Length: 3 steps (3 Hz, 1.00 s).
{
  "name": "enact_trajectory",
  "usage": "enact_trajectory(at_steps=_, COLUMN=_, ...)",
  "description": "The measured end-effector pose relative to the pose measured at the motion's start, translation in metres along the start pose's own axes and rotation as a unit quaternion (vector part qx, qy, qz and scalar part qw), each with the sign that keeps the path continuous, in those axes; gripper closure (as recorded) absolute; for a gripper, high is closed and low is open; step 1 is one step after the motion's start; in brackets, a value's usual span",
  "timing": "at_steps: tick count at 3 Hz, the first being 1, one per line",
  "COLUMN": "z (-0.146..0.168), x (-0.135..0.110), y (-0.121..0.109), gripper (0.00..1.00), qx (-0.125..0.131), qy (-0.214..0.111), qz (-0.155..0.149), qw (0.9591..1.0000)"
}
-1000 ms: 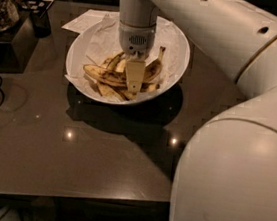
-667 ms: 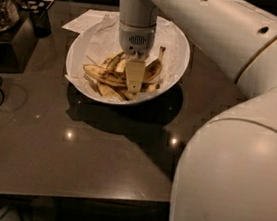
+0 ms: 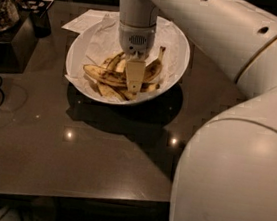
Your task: Pick banana from white bowl
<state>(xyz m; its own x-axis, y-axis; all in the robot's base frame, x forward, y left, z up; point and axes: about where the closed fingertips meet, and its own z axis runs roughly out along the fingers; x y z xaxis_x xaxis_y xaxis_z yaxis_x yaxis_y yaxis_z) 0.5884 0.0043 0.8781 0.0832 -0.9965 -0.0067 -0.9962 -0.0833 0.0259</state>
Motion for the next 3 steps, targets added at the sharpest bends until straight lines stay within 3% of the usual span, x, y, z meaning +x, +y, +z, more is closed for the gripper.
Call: enact_trajectory(at_steps=3, z=0.0009, x=-0.0001, y=-0.0001, gripper=1.0, qx=0.0, qy=0.0, qz=0.0, qw=1.0)
